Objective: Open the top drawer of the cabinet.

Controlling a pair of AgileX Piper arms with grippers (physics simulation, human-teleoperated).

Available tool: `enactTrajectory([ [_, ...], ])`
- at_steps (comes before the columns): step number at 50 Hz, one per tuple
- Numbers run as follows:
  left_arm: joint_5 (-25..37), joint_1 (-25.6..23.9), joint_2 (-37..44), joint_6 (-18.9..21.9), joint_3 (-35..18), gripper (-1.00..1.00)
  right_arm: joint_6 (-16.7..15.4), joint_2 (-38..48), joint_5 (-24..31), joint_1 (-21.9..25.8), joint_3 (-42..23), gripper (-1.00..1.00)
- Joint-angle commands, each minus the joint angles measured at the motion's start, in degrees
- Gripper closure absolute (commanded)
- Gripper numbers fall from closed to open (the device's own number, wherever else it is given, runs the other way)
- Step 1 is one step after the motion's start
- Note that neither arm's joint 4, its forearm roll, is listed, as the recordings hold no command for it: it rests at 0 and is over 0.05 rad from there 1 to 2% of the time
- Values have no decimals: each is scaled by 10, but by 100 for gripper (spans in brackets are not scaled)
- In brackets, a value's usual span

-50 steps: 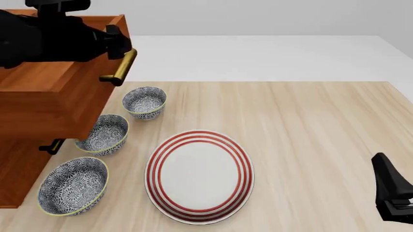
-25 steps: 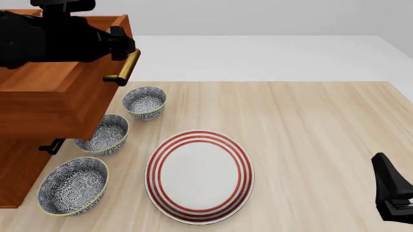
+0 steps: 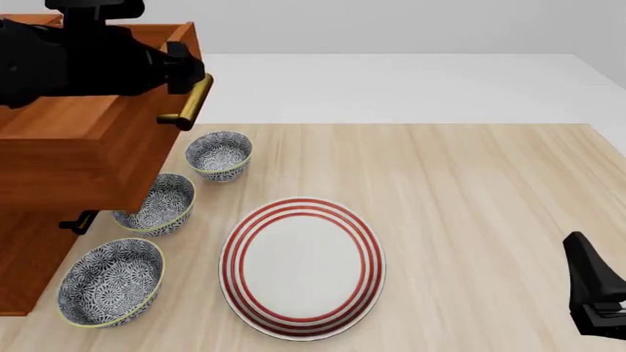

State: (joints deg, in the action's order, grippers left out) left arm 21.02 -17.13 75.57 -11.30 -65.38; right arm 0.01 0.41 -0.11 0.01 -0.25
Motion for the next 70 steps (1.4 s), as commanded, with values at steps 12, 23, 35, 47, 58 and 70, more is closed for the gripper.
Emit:
enactTrajectory([
  [12,12,-35,-4,66,32,-100,0,0,0,0,0,-100],
  [23,13,-39,-8,66,24,-100,0,0,0,0,0,-100],
  [35,17,-44,-9,68,9,-100,0,0,0,0,0,-100],
  [47,22,-48,-14,73,-2,-100,0,0,0,0,0,-100],
  [58,27,-49,-22,76,-14,-100,0,0,0,0,0,-100],
  [70,31,-54,-28,83,-26,-100,0,0,0,0,0,-100],
])
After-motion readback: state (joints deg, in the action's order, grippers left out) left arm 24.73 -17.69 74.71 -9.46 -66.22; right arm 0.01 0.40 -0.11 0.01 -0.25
